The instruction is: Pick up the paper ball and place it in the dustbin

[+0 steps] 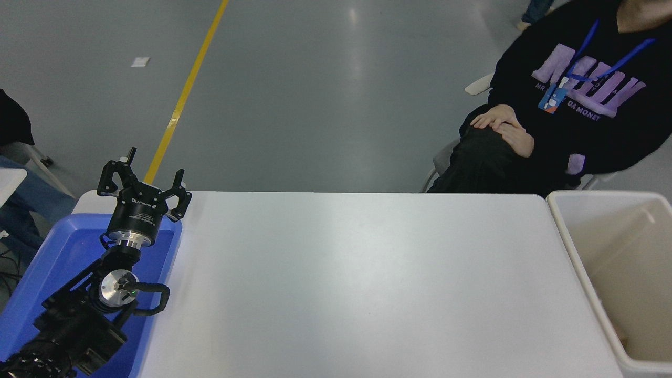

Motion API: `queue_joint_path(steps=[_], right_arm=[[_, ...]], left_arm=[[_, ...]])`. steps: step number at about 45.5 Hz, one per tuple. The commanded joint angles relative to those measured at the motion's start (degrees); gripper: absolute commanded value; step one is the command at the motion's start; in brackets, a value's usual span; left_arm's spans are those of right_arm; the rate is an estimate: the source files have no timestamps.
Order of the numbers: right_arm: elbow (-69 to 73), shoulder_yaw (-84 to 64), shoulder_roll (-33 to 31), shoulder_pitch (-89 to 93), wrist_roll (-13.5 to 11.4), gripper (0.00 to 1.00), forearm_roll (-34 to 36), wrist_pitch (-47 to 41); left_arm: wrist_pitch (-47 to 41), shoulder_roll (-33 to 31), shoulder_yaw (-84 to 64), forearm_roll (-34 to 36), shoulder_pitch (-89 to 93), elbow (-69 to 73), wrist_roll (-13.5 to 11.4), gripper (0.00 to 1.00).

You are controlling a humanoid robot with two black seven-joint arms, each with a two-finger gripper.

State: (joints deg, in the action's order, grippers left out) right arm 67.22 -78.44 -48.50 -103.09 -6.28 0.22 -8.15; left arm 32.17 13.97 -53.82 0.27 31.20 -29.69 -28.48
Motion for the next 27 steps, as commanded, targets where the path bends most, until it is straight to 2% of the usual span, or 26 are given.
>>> queue_joint_path(steps=[1,10,19,27], right_arm=[[-15.25,21.45,-0.28,31.94,0.04,0.00,0.22,12.36],[-26.52,31.15,4.11,44.64,0.22,0.00,0.21,16.32],[-37.42,39.32,9.29,52.54,0.30,0.00,0.30,16.32],[-54.11,42.40,19.22,60.72,0.39,0.00,0.30,16.32]], left_arm=[[0.00,0.00,-0.05,-0.01,0.00,-0.02,-0.08,0.98],[0.00,0.00,-0.05,-0.01,0.00,0.07,-0.08,0.98],[0.00,0.00,-0.05,-0.01,0.00,0.07,-0.08,0.98],[0.00,0.00,-0.05,-0.01,0.00,-0.02,-0.08,0.98]])
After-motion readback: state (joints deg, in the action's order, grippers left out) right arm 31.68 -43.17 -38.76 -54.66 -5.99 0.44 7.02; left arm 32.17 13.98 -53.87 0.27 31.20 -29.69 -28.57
